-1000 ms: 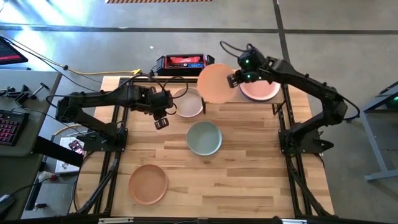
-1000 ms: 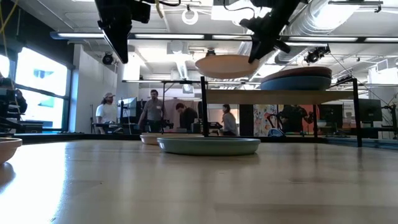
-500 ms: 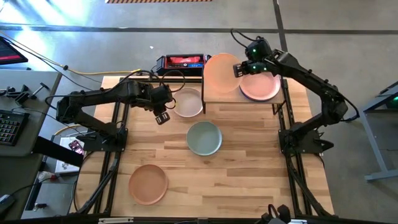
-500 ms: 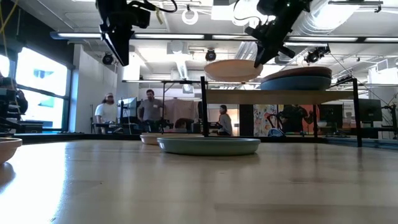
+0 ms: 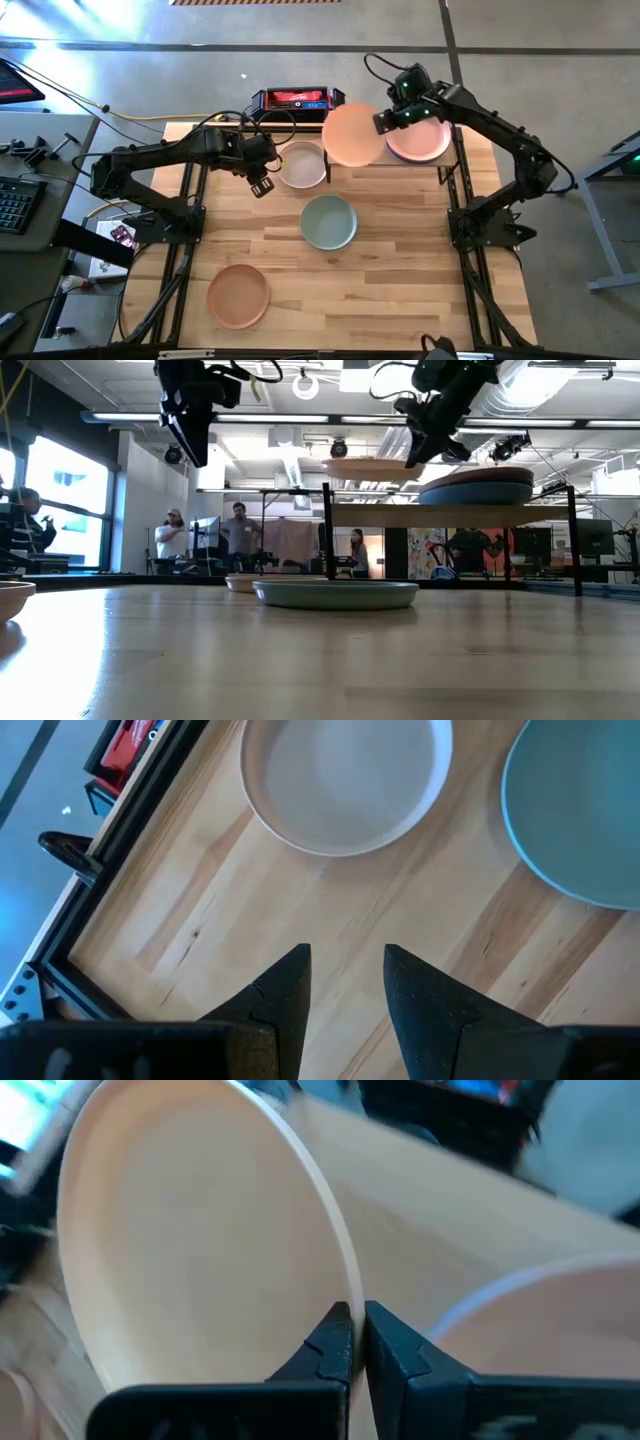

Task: Place and stack plates onto a shelf
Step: Put the white plate on the shelf

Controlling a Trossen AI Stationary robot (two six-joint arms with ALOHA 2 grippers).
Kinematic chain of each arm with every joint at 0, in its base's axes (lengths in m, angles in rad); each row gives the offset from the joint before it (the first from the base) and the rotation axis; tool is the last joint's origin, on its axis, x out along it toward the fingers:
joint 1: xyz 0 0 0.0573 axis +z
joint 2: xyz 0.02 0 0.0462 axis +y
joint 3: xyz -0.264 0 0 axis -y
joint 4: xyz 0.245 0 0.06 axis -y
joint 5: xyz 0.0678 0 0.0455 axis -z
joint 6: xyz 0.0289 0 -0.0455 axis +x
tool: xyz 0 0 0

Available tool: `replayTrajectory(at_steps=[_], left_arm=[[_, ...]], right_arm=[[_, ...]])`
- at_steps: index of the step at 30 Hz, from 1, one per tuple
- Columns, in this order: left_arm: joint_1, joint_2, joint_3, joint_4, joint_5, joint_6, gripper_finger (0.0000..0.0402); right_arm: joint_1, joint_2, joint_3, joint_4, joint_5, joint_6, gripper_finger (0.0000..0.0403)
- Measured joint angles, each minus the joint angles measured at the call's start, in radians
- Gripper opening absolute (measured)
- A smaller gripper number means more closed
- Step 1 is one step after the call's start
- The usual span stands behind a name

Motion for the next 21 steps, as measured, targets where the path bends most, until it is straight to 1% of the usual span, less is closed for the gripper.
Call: replayTrajectory(at_steps=[4,8,11,15,21], left_arm=[[0.000,0.000,0.000,0.000,0.000,-0.001,0.0115],[0.000,0.000,0.000,0.000,0.001,-0.001,0.0115],[0.000,0.000,0.000,0.000,0.001,-0.001,0.0115],[0.000,0.000,0.000,0.000,0.002,-0.001,0.0115],[0.000,0.000,0.000,0.001,0.002,0.000,0.0115]], right_arm=[[0.012,0.005,0.000,-0.026,0.011,0.006,0.0000],[0.031,0.008,0.000,-0.034,-0.001,0.051,0.0000],[0.045,0.008,0.000,-0.074,-0.001,0.065,0.0000],[0.047,0.008,0.000,-0.093,0.051,0.066,0.0000],[0.044,0.025,0.000,-0.082,0.056,0.067,0.0000]])
